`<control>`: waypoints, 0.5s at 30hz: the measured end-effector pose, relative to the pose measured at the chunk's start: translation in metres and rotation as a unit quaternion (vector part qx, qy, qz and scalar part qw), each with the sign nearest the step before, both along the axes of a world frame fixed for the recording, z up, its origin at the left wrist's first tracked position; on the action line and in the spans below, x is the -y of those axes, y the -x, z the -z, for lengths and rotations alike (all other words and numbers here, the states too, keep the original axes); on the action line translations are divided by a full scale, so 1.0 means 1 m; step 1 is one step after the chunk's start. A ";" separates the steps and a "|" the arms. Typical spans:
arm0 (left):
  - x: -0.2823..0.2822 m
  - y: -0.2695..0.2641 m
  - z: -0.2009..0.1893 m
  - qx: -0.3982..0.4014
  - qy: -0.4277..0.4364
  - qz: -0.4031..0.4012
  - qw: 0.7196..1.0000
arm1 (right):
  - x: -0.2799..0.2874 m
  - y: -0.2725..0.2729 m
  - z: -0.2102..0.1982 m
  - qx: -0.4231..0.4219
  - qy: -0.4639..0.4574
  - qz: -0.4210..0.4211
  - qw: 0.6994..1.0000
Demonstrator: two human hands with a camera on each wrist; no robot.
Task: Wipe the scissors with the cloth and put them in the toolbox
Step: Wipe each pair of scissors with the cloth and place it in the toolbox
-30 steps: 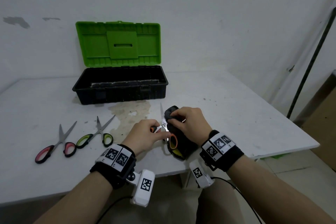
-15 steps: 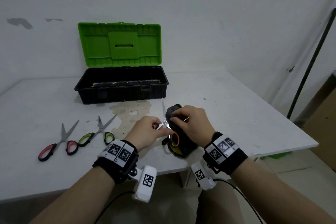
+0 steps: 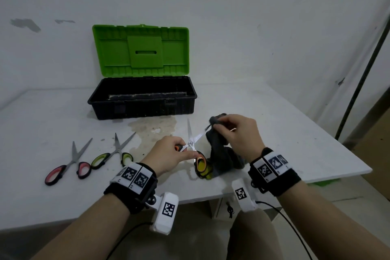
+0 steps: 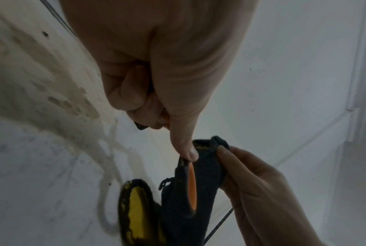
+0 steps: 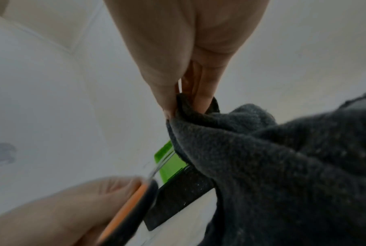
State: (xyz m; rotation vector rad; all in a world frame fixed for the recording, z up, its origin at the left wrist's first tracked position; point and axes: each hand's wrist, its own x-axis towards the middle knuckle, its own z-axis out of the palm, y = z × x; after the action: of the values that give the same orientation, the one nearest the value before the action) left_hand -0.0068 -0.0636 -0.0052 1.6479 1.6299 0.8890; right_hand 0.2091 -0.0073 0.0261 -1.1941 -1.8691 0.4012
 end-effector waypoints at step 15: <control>0.005 -0.005 0.002 -0.017 -0.014 0.010 1.000 | -0.019 0.001 0.009 0.016 0.027 0.056 0.998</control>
State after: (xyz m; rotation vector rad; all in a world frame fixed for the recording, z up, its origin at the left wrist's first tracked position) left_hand -0.0020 -0.0681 -0.0075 1.7028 1.6282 0.8821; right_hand 0.2084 0.0114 0.0167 -1.3415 -1.8182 0.3761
